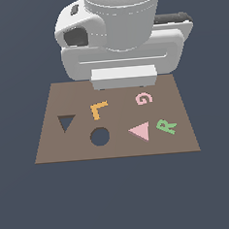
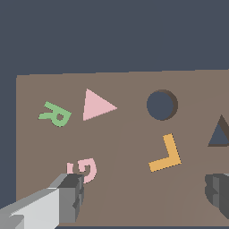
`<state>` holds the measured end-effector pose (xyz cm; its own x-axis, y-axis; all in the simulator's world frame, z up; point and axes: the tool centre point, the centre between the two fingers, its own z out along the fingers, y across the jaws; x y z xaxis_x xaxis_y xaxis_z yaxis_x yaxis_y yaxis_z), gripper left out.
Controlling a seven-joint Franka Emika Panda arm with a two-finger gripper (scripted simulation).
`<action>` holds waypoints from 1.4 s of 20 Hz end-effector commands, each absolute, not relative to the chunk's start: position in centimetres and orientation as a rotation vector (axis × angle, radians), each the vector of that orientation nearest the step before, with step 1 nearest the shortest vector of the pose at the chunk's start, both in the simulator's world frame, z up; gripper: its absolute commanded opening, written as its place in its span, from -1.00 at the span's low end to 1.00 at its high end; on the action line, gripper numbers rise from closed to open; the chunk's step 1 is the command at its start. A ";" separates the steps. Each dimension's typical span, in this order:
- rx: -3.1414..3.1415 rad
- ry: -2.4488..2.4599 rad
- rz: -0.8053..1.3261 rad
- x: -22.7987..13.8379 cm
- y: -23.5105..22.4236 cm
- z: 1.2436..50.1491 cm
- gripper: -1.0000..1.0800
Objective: Insert a designated object into the corresponding slot on a board.
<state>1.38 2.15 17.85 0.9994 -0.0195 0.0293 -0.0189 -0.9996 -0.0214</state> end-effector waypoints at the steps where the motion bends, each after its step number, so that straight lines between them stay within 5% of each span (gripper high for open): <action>1: -3.120 0.066 -0.045 1.4 2.4 17.6 0.92; 28: -2.904 1.182 -0.021 5.3 7.0 9.9 0.92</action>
<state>4.88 6.80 10.47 0.7537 -0.6571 0.0106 -0.6570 -0.7538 -0.0122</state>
